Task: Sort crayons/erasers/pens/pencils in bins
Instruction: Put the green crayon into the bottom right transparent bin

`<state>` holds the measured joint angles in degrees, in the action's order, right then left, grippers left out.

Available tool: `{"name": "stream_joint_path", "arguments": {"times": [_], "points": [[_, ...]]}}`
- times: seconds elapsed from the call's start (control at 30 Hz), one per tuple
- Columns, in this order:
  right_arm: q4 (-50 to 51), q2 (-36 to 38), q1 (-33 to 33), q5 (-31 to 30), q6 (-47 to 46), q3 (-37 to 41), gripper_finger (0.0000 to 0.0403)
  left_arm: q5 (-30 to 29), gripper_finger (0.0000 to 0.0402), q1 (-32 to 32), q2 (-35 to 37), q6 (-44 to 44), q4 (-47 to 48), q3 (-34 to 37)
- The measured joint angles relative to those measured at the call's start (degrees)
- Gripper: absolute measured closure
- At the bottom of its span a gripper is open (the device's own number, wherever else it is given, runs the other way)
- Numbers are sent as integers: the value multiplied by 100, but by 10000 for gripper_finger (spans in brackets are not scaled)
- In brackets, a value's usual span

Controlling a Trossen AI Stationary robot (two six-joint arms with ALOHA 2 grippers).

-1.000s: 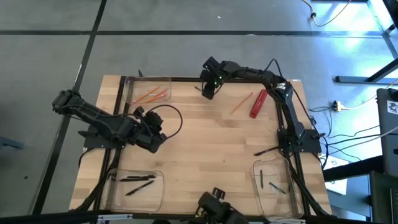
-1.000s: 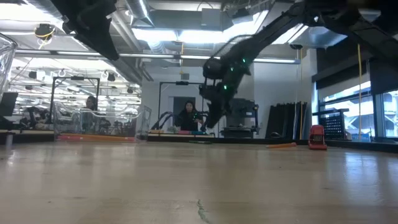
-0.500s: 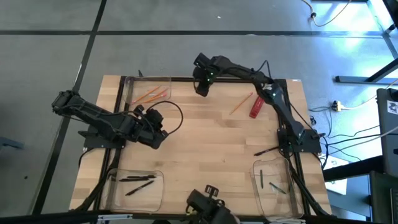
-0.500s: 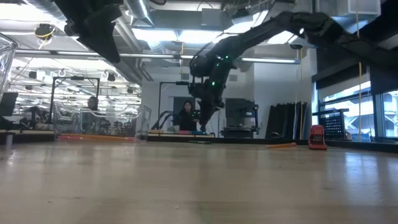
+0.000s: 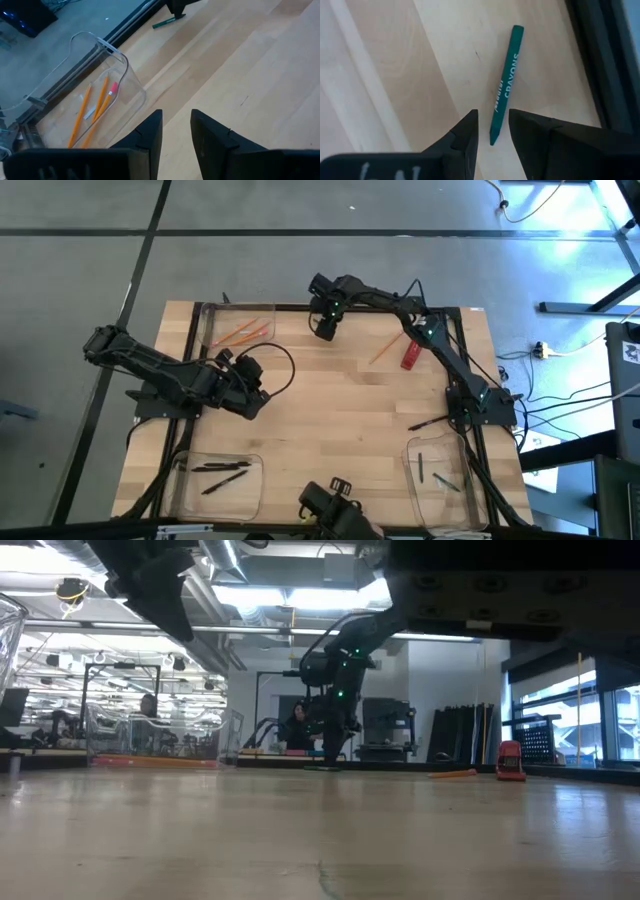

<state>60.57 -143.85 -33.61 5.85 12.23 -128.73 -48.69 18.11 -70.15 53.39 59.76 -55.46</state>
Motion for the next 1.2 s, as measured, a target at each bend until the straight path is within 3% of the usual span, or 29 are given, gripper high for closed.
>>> {"name": "stream_joint_path", "arguments": {"times": [0.17, 0.67, 0.87, 1.2], "points": [[92, 15, -11, 23, 57, -8, 292, 15, 306, 0, 0, -2, -2, 0], [337, 15, -53, 132, 2069, -7, 292, 15, 306, 0, 0, 0, -52, 0], [322, -7, -180, 468, 2140, -7, 292, 15, 306, 0, 0, 0, -54, 0], [-11, 12, -272, 259, 2314, 440, 292, 15, 306, 0, 0, 0, -54, 0]]}}
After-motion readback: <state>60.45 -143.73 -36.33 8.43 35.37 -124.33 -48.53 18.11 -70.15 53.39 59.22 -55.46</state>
